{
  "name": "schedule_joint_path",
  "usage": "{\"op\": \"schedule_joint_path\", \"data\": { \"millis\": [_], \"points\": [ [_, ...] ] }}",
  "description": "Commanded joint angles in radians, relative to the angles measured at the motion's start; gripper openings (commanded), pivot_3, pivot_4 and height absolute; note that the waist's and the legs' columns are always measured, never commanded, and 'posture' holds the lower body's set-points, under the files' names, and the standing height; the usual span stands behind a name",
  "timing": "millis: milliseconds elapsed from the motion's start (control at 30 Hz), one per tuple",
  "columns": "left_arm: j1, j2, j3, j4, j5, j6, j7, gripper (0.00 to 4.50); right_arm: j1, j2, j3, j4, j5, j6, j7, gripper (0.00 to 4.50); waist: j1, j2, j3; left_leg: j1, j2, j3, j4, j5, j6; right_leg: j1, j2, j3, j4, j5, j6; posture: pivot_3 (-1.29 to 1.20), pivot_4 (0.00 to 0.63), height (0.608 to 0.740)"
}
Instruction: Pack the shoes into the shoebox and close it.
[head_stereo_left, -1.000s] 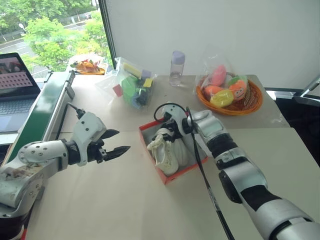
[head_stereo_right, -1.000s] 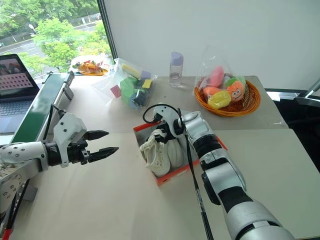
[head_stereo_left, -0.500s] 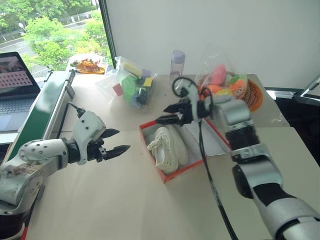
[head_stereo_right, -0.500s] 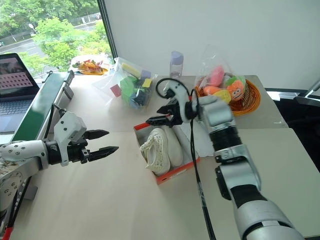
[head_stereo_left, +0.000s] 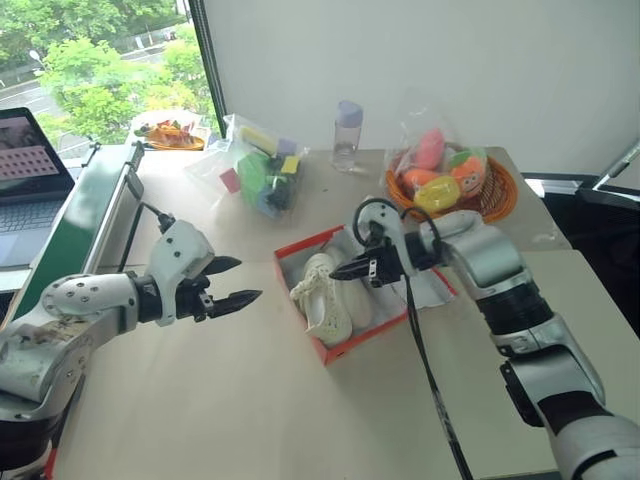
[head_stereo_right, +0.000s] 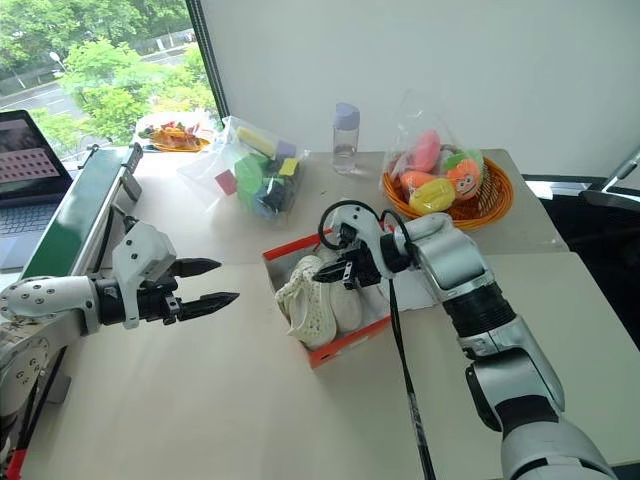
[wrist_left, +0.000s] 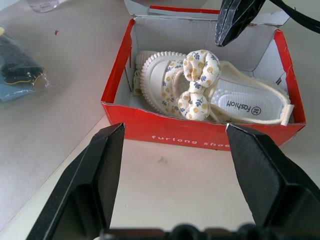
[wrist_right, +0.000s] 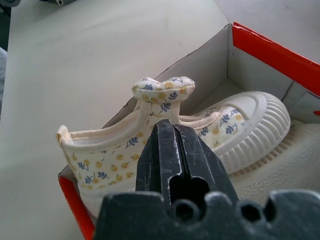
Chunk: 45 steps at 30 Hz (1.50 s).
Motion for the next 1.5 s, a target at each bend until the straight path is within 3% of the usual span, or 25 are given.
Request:
{"op": "schedule_joint_path", "data": {
  "millis": [33,300,533,867,967,1167,1300,1400,1500],
  "points": [
    [-0.001,0.018,0.031,-0.024,-0.001,-0.009,-0.004,3.43,0.002,0.001,0.037,0.016,-0.024,-0.055,0.003,0.04,0.001,0.000,0.000,0.000,0.000,0.000,0.000,0.000,0.000,0.000,0.000,0.000,0.000,0.000,0.000,0.00,0.150,0.740],
    [0.003,0.026,0.045,-0.026,-0.007,-0.002,-0.001,3.43,0.062,-0.051,0.217,0.061,-0.166,-0.207,0.041,0.04,0.003,0.000,0.000,0.000,0.000,0.000,0.000,0.000,0.000,0.000,0.000,0.000,0.000,0.000,0.000,0.00,0.150,0.740],
    [0.015,0.025,0.055,-0.039,-0.007,0.005,0.009,3.43,0.075,0.016,0.351,0.239,-0.352,-0.411,-0.037,0.04,0.007,-0.005,-0.004,0.005,0.000,0.000,0.002,0.000,0.000,0.006,0.000,0.000,0.000,0.000,0.000,0.00,0.150,0.740],
    [0.040,0.022,0.077,-0.080,-0.024,0.029,0.030,3.43,0.041,0.074,0.405,0.427,-0.550,-0.610,-0.153,0.04,-0.005,-0.007,-0.006,0.044,0.002,0.000,0.001,-0.006,-0.009,0.033,0.000,0.002,-0.001,-0.006,-0.003,0.00,0.150,0.740],
    [0.037,0.024,0.074,-0.077,-0.026,0.027,0.028,3.43,0.027,0.050,0.380,0.413,-0.567,-0.629,-0.158,0.04,0.000,-0.005,-0.007,0.046,0.001,-0.007,-0.001,-0.006,-0.010,0.034,-0.002,0.003,-0.002,-0.006,-0.004,0.00,0.150,0.740],
    [-0.002,0.024,0.033,-0.038,-0.012,0.005,0.006,3.43,0.028,-0.003,0.217,0.192,-0.410,-0.442,-0.018,0.04,0.009,-0.004,-0.005,0.037,-0.003,-0.010,-0.001,-0.006,-0.010,0.028,-0.014,0.000,-0.006,-0.006,-0.004,0.00,0.150,0.740],
    [-0.024,0.029,0.000,-0.014,0.000,-0.012,-0.025,3.43,0.014,-0.038,0.040,-0.087,-0.171,-0.100,0.095,0.04,0.018,-0.003,-0.004,0.023,-0.003,0.000,0.000,0.003,-0.003,0.015,-0.017,-0.001,-0.005,0.009,-0.009,0.00,0.150,0.740],
    [-0.034,0.034,-0.010,-0.004,0.004,-0.021,-0.042,3.43,0.018,-0.093,-0.017,-0.204,-0.092,0.004,0.124,0.04,0.013,-0.003,-0.004,0.003,-0.003,0.002,0.001,0.011,0.007,0.001,-0.013,0.000,-0.003,0.015,0.003,0.00,0.150,0.740],
    [-0.047,0.039,-0.023,0.009,0.012,-0.030,-0.062,3.43,0.032,-0.162,-0.061,-0.276,-0.040,0.056,0.129,0.04,0.015,-0.003,-0.004,-0.010,-0.001,0.003,0.000,0.005,0.003,-0.011,-0.006,-0.002,-0.003,0.012,0.002,0.00,0.150,0.740]
  ]
}}
